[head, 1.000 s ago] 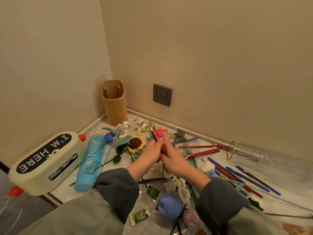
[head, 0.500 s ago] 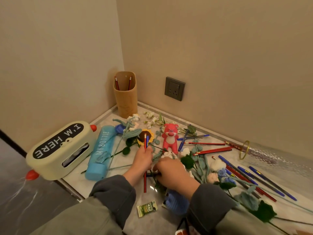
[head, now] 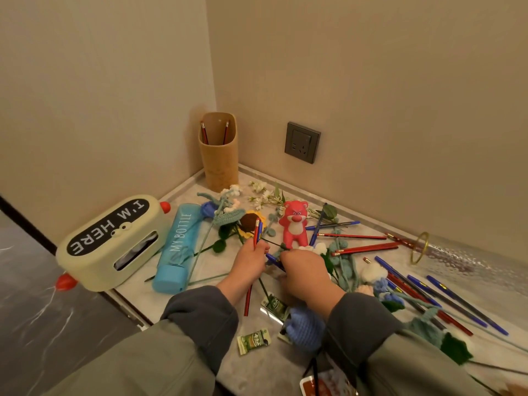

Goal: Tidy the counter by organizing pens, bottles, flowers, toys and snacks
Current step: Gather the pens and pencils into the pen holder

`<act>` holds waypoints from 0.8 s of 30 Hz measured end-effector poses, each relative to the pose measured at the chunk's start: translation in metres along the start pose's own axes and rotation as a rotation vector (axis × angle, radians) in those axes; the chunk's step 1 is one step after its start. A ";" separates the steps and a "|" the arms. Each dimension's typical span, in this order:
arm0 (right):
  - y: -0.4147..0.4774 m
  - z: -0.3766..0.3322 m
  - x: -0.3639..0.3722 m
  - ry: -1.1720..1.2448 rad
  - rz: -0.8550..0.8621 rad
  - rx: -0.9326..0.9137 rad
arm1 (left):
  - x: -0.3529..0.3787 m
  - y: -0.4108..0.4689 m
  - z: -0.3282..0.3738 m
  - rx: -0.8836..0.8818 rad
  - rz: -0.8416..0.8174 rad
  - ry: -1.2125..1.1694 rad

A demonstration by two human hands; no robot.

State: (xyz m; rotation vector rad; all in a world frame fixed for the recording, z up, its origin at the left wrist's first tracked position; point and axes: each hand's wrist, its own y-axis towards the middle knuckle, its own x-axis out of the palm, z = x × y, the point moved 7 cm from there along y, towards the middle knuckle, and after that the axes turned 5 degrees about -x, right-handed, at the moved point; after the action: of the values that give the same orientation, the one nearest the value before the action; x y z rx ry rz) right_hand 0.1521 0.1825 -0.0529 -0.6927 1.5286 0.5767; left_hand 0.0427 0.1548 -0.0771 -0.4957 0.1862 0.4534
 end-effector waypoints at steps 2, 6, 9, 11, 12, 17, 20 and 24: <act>0.000 0.008 -0.008 0.081 0.036 0.042 | -0.001 0.000 0.002 0.001 -0.002 -0.038; 0.006 0.017 -0.032 0.333 0.137 0.131 | -0.003 0.000 0.014 -0.006 -0.011 -0.191; 0.015 0.017 -0.054 0.642 0.206 0.168 | -0.005 -0.001 0.033 0.068 -0.051 -0.211; 0.022 0.014 -0.067 0.875 0.237 0.179 | -0.011 -0.002 0.044 0.108 -0.069 -0.257; 0.025 0.013 -0.072 0.976 0.241 0.188 | -0.015 -0.001 0.048 0.115 -0.076 -0.285; 0.044 0.006 -0.080 1.172 0.220 0.252 | -0.030 0.010 0.064 0.138 -0.162 -0.360; 0.058 -0.005 -0.085 1.227 0.234 0.245 | -0.037 0.022 0.076 0.123 -0.183 -0.404; 0.085 -0.017 -0.099 1.225 0.234 0.225 | -0.058 0.038 0.098 0.134 -0.165 -0.421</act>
State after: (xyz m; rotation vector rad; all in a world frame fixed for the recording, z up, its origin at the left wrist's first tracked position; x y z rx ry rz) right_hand 0.0806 0.2376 0.0434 -0.7214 2.7857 0.0834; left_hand -0.0200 0.2115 0.0079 -0.2724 -0.2272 0.3712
